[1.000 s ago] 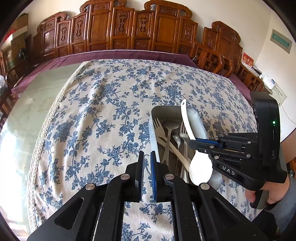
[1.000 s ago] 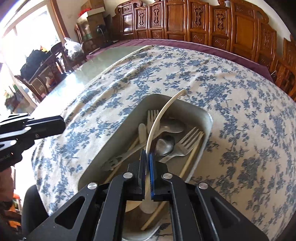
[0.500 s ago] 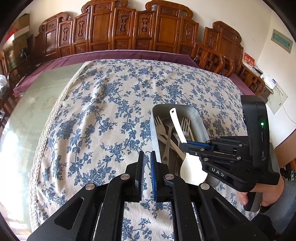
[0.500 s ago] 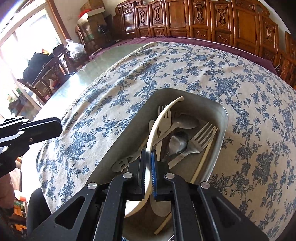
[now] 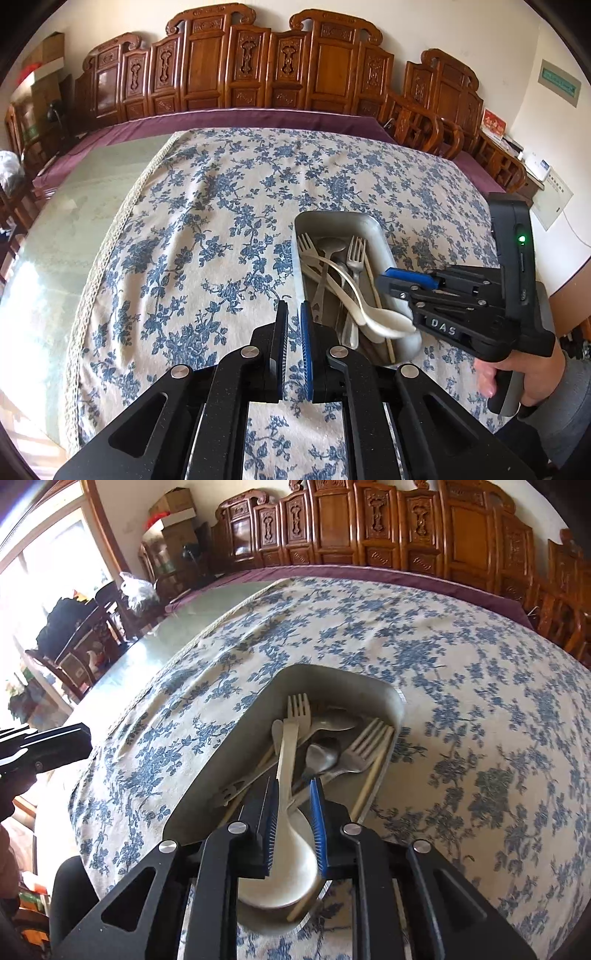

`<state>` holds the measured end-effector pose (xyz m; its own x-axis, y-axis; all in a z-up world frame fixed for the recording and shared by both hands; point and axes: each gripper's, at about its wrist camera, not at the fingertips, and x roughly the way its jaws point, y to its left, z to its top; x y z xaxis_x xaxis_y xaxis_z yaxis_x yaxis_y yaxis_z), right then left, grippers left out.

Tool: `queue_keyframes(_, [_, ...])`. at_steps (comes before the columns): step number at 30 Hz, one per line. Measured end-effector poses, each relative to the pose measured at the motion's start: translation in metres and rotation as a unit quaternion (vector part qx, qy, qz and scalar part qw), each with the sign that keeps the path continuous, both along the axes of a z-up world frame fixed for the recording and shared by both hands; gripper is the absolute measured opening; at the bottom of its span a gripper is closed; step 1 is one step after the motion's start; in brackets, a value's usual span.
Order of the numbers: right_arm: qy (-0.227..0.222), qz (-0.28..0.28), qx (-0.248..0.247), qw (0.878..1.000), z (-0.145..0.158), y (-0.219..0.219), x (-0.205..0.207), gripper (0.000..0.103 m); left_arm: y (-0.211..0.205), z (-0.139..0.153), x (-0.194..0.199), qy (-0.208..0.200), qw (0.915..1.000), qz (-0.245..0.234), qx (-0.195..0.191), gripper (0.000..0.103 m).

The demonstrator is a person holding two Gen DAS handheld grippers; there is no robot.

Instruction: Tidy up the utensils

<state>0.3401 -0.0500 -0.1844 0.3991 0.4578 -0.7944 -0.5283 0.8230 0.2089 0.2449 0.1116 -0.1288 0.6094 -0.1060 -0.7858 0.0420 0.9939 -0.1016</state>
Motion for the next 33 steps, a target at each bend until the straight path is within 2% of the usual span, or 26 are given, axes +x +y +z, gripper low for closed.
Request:
queue_keyframes(5, [-0.031, -0.027, 0.006, 0.999, 0.027, -0.023, -0.025, 0.020, -0.010, 0.013, -0.016, -0.013, 0.9999, -0.004, 0.004, 0.008])
queue_keyframes(7, [-0.047, -0.035, 0.006, 0.998, 0.039, -0.034, -0.038, 0.022, -0.015, 0.018, -0.024, -0.021, 0.9997, -0.006, 0.006, 0.015])
queue_keyframes(9, [-0.063, -0.046, 0.006, 0.997, 0.050, -0.045, -0.052, 0.033, -0.022, 0.023, -0.032, -0.028, 0.9995, -0.008, 0.009, 0.019])
queue_keyframes(13, [-0.088, -0.071, 0.011, 0.994, 0.070, -0.069, -0.081, 0.053, -0.035, 0.033, -0.048, -0.040, 0.9990, -0.008, 0.015, 0.044])
queue_keyframes(14, [-0.092, -0.077, 0.018, 0.993, 0.075, -0.077, -0.090, 0.061, -0.038, 0.035, -0.051, -0.043, 0.9989, -0.009, 0.015, 0.055])
queue_keyframes(15, [-0.096, -0.084, 0.022, 0.992, 0.079, -0.083, -0.097, 0.069, -0.043, 0.038, -0.056, -0.046, 0.9987, -0.010, 0.017, 0.060])
queue_keyframes(17, [-0.109, -0.100, 0.022, 0.989, 0.090, -0.098, -0.114, 0.075, -0.051, 0.043, -0.066, -0.050, 0.9984, -0.013, 0.022, 0.076])
queue_keyframes(20, [-0.123, -0.115, 0.020, 0.986, 0.102, -0.114, -0.134, 0.086, -0.062, 0.054, -0.083, -0.066, 0.9974, -0.010, 0.029, 0.088])
queue_keyframes(24, [-0.145, -0.133, 0.021, 0.980, 0.121, -0.137, -0.162, 0.098, -0.074, 0.065, -0.099, -0.076, 0.9965, -0.007, 0.036, 0.094])
queue_keyframes(26, [-0.155, -0.142, 0.019, 0.977, 0.128, -0.146, -0.177, 0.100, -0.080, 0.069, -0.108, -0.081, 0.9960, -0.006, 0.038, 0.095])
queue_keyframes(33, [-0.169, -0.168, 0.015, 0.971, 0.140, -0.172, -0.217, 0.100, -0.101, 0.072, -0.137, -0.089, 0.9952, -0.010, 0.039, 0.095])
